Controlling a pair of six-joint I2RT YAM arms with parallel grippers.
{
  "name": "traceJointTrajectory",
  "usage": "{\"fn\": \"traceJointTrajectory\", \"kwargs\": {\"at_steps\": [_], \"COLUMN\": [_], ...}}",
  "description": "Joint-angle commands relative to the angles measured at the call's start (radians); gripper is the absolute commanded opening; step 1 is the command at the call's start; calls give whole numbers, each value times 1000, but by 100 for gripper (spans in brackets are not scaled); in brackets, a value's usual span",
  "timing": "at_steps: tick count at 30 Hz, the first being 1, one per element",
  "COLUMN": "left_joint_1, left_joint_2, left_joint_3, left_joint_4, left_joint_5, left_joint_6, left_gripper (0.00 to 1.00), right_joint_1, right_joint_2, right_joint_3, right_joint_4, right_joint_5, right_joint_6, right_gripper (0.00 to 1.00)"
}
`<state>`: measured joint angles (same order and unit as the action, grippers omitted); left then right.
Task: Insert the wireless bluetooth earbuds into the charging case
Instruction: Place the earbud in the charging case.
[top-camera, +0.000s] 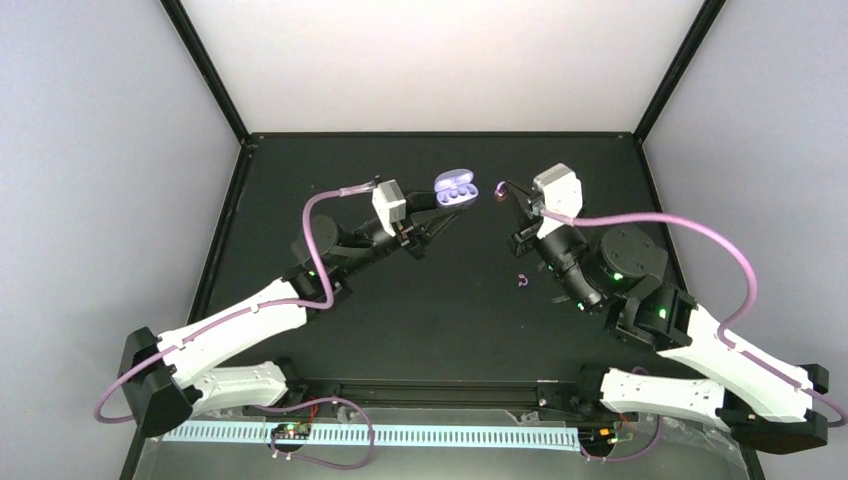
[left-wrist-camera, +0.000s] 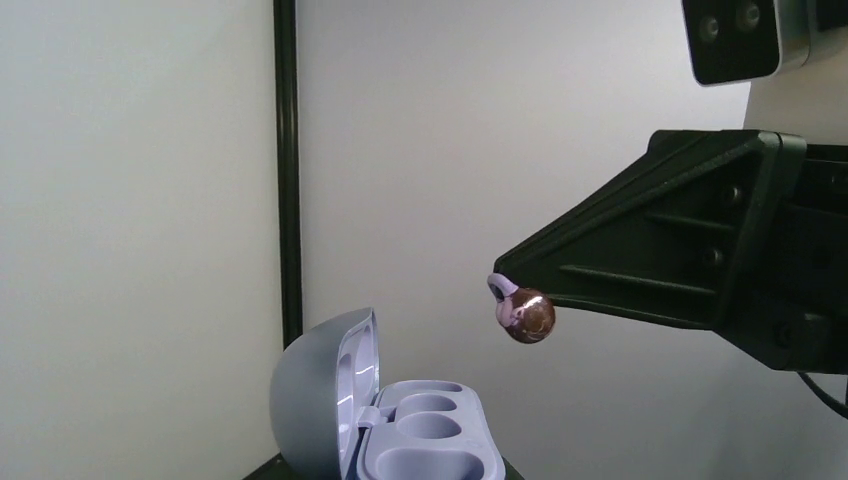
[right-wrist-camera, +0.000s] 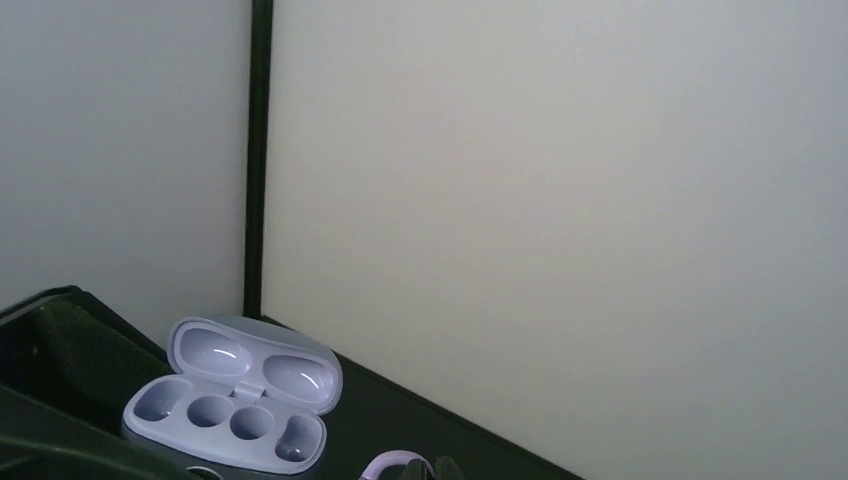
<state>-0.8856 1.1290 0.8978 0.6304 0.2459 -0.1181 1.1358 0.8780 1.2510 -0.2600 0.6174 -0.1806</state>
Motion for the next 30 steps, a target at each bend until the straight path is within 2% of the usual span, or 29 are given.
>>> {"fn": "traceJointTrajectory", "kwargs": {"at_steps": [1, 7, 12, 20, 30], "left_joint_1": [-1, -1, -1, -1, -1], "left_joint_2": [-57, -84, -98, -104, -89], "left_joint_3": [-31, -39, -42, -40, -29], "left_joint_4": [54, 38, 39, 47, 78], "left_joint_5": [-40, -69, -86, -85, -45], "left_joint_6": [69, 110, 127, 133, 105], "left_gripper": [1, 2, 1, 1, 2], "right_joint_1": [53, 176, 223, 232, 232], "right_joint_2": [-57, -12, 37, 72, 121], "right_joint_3": [-104, -203, -216, -252, -269], "right_joint_4": [348, 705, 842, 979, 1029], "right_joint_5": [12, 103, 108, 73, 37], "right_joint_6": [-180, -502, -635, -682, -646], "right_gripper": [1, 1, 1, 1, 1]}}
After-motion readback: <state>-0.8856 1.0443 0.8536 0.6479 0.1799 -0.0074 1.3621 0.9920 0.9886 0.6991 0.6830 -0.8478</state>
